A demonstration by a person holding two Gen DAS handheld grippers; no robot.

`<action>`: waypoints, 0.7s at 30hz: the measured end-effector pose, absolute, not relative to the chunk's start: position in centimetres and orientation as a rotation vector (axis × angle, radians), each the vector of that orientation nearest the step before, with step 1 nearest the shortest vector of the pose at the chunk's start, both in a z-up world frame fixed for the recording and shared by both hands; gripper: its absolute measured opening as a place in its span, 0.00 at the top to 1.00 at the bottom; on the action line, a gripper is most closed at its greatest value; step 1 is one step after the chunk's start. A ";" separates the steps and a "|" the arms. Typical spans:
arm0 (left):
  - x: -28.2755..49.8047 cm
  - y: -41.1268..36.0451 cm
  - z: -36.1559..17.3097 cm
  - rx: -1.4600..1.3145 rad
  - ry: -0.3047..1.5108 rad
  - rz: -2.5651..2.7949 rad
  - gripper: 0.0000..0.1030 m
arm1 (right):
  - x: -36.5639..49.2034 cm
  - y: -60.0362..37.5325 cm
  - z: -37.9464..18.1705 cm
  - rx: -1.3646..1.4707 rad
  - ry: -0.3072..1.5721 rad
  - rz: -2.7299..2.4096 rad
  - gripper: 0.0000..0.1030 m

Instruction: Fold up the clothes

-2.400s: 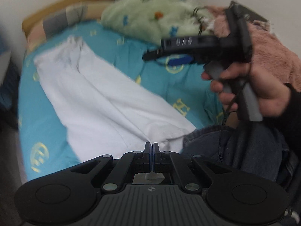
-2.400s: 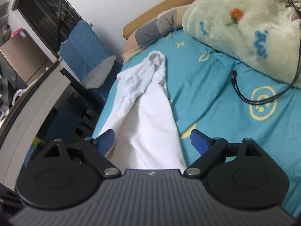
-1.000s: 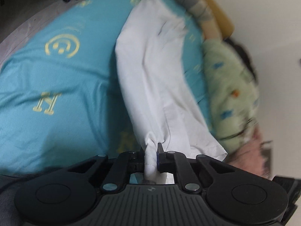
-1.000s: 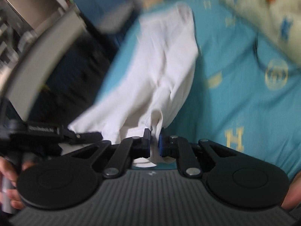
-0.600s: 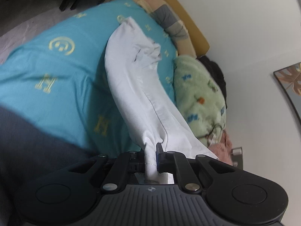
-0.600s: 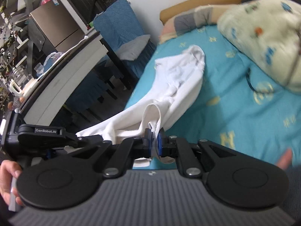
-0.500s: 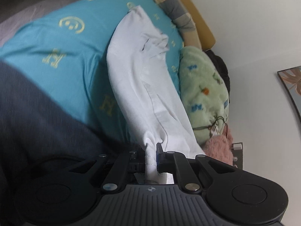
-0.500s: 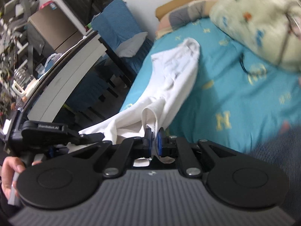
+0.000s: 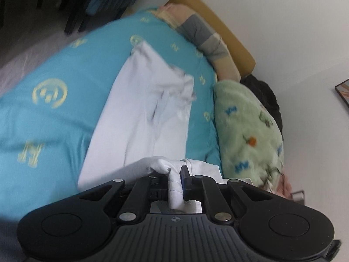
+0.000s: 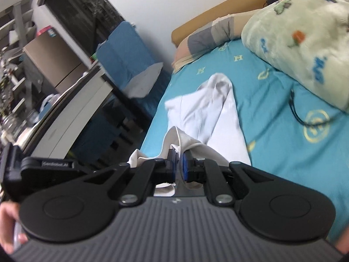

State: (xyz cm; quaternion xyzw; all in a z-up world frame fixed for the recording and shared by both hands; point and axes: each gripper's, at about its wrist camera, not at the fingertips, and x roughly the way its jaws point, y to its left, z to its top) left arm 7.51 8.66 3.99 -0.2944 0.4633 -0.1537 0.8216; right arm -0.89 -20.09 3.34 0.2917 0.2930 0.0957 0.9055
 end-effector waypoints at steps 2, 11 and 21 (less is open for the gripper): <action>10.2 8.0 3.7 -0.586 0.934 -0.320 0.90 | 2.4 -20.0 2.4 0.570 0.599 0.181 0.90; 17.8 5.9 -0.3 -0.364 0.693 -0.322 0.90 | 11.7 -18.1 -3.6 0.367 0.446 0.166 0.90; 22.2 3.6 -7.3 -0.204 0.768 -0.284 0.84 | 16.9 -18.3 -9.7 0.354 0.612 0.123 0.88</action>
